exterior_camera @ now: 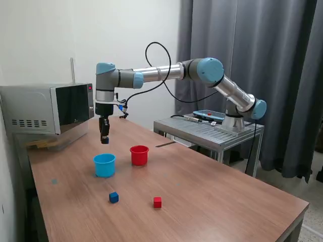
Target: Place red objects in the red bin, and blue objects in the blue bin.
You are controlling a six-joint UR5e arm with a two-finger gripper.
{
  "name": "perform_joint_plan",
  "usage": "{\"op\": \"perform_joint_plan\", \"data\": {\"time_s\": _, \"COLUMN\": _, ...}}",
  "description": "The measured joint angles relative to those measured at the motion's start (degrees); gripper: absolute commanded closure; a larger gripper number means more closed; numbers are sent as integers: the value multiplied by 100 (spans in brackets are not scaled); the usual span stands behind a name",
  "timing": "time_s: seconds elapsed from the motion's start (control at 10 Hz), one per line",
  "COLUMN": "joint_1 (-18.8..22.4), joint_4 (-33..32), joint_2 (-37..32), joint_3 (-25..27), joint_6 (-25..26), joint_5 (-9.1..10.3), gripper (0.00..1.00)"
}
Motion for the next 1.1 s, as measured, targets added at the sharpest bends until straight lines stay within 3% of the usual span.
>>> {"op": "perform_joint_plan", "data": {"time_s": 1.1, "joint_1": 39, "joint_4": -71, "joint_2": 120, "joint_3": 156, "joint_6": -18, "joint_5": 155, "gripper": 100}}
